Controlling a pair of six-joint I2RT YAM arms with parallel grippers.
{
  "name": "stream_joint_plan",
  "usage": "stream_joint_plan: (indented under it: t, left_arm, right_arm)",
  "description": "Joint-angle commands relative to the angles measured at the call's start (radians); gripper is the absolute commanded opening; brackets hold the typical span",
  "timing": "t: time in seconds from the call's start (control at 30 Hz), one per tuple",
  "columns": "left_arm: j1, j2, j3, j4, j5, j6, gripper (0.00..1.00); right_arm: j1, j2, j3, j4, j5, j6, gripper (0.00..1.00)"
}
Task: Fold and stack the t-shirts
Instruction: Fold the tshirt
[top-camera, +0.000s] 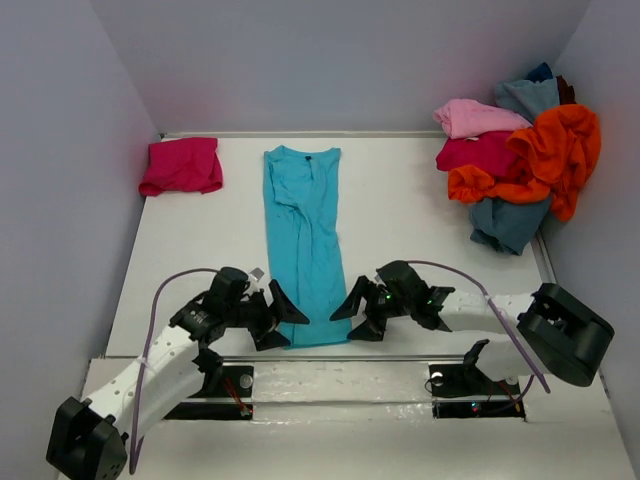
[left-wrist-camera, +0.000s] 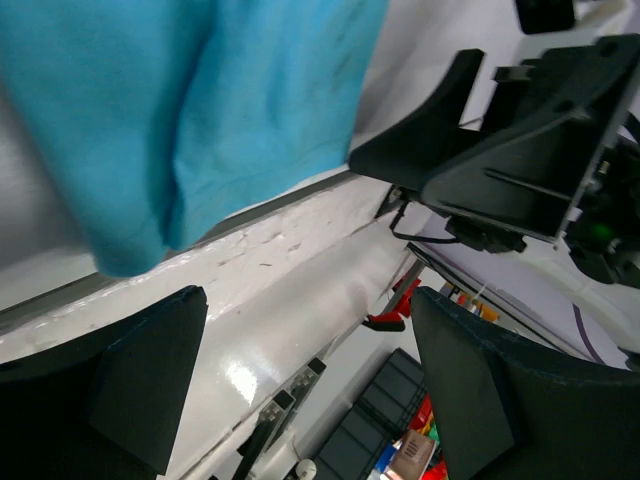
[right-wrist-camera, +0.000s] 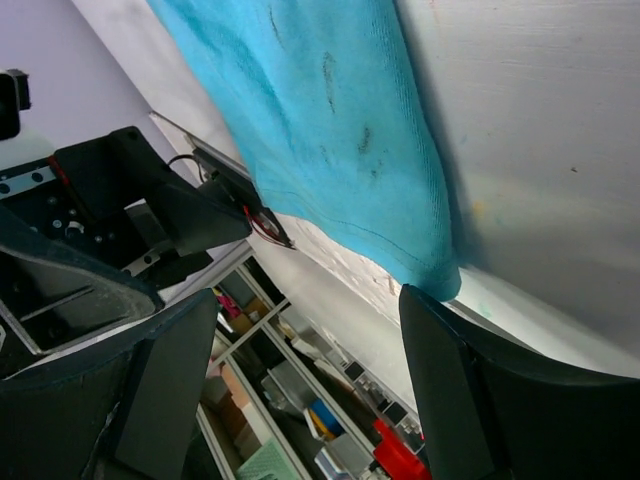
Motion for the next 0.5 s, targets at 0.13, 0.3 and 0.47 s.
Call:
stream_joint_plan:
  t: [0.13,0.3,0.47]
  left_arm:
    - [0.018,-0.096,-0.052,0.315,0.170,-0.069,0.94]
    - [0.128,-0.179,-0.101,0.343,0.262,-0.092,0.94]
    - [0.185,-0.055,0.087,0.139,0.149,0.136,0.93]
  right_arm:
    - [-0.004,0.010,-0.003,0.041,-0.021,0.004,0.79]
    - [-0.004,0.009,-0.007,0.033,-0.020,0.007,0.79]
    - [-0.004,0.000,0.077,-0.155,0.023,-0.057,0.79]
